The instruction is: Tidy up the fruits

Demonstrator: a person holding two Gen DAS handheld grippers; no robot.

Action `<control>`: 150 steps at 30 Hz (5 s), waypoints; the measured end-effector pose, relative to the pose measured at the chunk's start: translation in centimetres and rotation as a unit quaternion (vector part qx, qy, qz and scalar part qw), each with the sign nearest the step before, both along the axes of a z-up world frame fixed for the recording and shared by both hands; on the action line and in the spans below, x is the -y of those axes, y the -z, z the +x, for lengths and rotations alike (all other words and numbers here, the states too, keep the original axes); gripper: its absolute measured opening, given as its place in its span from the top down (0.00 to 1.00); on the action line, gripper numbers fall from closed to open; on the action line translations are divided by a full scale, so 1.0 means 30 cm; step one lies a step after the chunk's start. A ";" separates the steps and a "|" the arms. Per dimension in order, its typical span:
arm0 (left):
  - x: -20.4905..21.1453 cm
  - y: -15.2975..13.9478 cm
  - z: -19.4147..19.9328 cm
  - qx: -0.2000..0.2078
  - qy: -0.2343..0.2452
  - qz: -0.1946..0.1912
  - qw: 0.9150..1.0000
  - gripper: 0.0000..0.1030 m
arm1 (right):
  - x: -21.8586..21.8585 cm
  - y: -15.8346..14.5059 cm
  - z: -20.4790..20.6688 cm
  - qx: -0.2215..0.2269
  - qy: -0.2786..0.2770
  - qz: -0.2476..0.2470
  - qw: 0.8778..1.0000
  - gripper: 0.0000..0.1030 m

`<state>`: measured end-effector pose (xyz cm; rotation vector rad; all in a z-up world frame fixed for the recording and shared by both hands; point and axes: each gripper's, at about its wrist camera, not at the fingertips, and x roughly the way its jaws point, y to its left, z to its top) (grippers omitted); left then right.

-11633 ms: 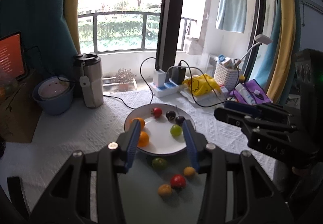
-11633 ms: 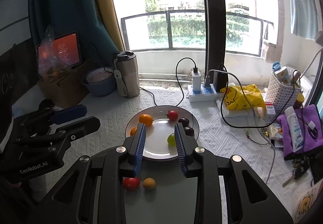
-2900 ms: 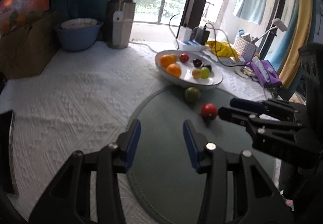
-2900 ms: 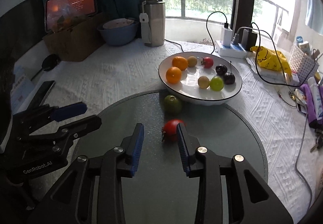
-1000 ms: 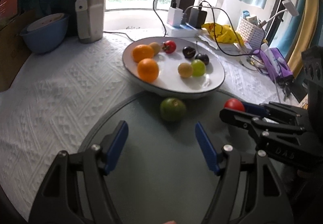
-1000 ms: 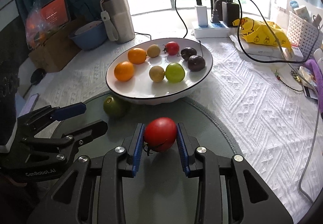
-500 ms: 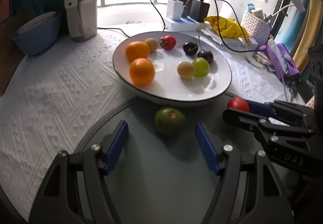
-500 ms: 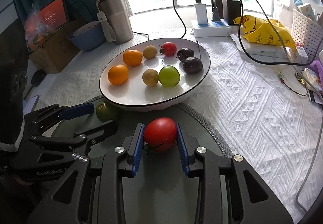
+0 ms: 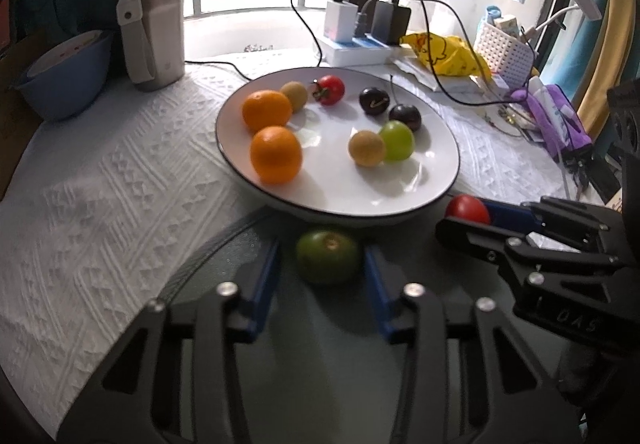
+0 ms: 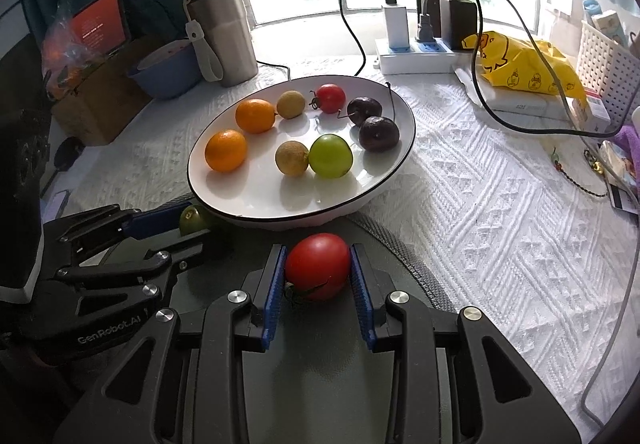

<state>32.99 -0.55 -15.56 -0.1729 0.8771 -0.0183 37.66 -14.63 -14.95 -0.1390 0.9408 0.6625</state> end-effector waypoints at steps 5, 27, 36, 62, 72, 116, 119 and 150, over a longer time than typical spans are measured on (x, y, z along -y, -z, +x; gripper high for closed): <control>-0.005 -0.003 -0.002 0.004 0.005 -0.011 1.000 0.68 | -0.007 -0.005 0.001 0.005 0.002 -0.006 1.000 0.67; -0.016 -0.041 -0.068 0.029 0.020 -0.009 0.999 0.69 | -0.017 -0.063 -0.044 0.030 0.002 0.006 1.000 0.67; -0.011 -0.135 -0.072 0.053 0.018 0.004 0.998 0.69 | 0.020 -0.129 -0.030 0.050 0.007 0.021 0.998 0.67; -0.035 -0.094 0.081 0.038 0.005 -0.012 0.999 0.67 | -0.077 -0.059 0.118 0.017 -0.013 0.008 1.000 0.67; -0.063 -0.156 -0.005 0.069 -0.013 -0.018 0.997 0.58 | -0.081 -0.117 0.051 0.041 -0.004 -0.007 0.999 0.67; 0.077 -0.572 -0.676 0.222 -0.062 0.092 0.969 0.56 | 0.146 -0.555 -0.633 0.213 0.063 0.024 0.975 0.53; 0.082 -0.604 -0.713 0.234 -0.070 0.102 0.964 0.56 | 0.160 -0.588 -0.669 0.226 0.068 0.028 0.971 0.53; 0.096 -0.728 -0.833 0.279 -0.069 0.088 0.954 0.56 | 0.190 -0.712 -0.788 0.263 0.075 0.044 0.961 0.39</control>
